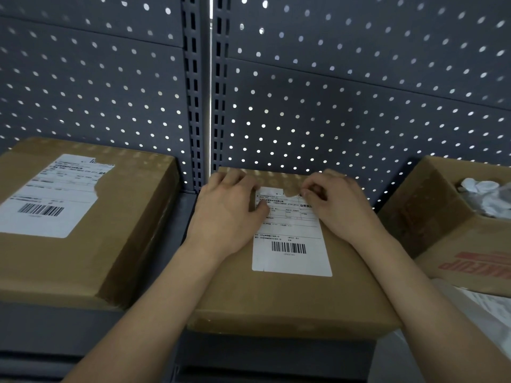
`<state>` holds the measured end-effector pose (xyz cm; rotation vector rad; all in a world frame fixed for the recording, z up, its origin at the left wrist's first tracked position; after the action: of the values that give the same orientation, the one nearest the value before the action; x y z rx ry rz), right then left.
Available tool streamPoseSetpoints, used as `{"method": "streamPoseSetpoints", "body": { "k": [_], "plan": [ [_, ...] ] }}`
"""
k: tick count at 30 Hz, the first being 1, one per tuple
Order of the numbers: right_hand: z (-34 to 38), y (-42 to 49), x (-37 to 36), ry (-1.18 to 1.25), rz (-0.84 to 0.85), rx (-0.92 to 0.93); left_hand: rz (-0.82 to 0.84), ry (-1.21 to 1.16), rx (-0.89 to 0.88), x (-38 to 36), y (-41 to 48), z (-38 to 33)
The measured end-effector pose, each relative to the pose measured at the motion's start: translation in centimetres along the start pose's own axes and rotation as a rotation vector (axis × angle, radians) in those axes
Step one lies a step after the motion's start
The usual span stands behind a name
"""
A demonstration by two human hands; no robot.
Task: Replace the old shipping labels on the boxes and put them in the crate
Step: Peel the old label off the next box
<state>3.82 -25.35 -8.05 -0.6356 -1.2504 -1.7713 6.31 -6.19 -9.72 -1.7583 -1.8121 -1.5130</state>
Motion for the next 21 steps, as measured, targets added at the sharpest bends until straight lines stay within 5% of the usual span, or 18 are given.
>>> {"method": "streamPoseSetpoints", "body": {
  "k": [11,21],
  "plan": [
    [0.7,0.4,-1.1,-0.290,0.105,0.043,0.018,0.010,0.006,-0.1,0.0,0.0],
    [-0.1,-0.2,-0.8,-0.120,0.061,-0.002,0.009,-0.003,0.003,0.0,0.0,0.0]
  ]
}}
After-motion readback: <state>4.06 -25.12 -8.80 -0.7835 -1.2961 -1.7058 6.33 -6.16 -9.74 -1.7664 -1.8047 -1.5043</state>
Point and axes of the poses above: each hand's wrist, its own y-axis towards the middle knuckle, its own x-axis out of the back of the hand, z = x × y, the point moved 6 cm from there along y, towards the middle knuckle, and after that the axes turned 11 degrees about -z, right-handed, at the moved point
